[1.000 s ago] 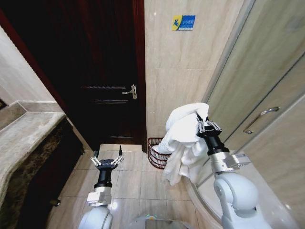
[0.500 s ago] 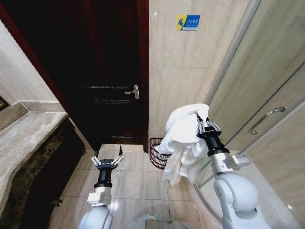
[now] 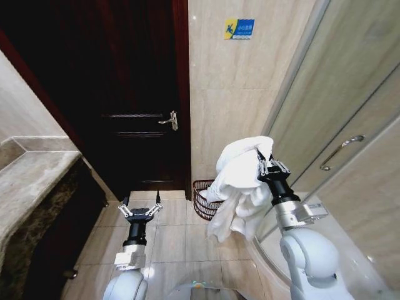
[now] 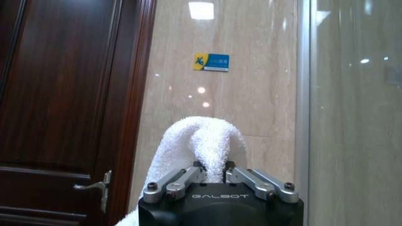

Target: Discard the used towel into the hamper.

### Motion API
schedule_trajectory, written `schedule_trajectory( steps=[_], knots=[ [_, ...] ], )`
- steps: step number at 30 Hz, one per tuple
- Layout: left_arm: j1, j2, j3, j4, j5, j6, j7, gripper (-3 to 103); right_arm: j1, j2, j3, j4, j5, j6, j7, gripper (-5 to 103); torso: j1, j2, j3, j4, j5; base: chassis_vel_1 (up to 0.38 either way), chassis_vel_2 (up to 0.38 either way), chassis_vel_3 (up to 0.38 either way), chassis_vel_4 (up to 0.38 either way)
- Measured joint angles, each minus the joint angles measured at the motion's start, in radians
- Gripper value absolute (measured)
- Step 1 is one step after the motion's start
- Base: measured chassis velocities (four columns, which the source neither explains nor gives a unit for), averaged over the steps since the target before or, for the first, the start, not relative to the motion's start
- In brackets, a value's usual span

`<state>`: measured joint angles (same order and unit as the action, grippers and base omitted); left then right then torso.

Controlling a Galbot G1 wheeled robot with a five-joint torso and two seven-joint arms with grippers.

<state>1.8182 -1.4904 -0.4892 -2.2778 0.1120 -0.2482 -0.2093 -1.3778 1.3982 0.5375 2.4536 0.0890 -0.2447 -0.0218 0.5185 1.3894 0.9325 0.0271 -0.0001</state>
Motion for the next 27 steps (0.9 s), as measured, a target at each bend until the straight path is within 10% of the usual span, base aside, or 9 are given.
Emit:
schedule_trajectory(
  steps=[16,27],
  knots=[
    [-0.004,0.002,-0.004,0.008,-0.019,-0.017,0.001,100,0.045,-0.002,-0.005,-0.015,0.031,0.001,0.0,12,-0.001,-0.001,-0.001,-0.0001,0.0001,0.025,0.03,-0.021,-0.025],
    [-0.007,-0.021,-0.03,0.068,-0.03,-0.021,-0.04,100,0.376,-0.08,-0.048,-0.139,0.21,-0.045,0.028,12,-0.001,-0.002,-0.001,0.0002,0.0,0.0,0.0,0.0,0.0]
  ],
)
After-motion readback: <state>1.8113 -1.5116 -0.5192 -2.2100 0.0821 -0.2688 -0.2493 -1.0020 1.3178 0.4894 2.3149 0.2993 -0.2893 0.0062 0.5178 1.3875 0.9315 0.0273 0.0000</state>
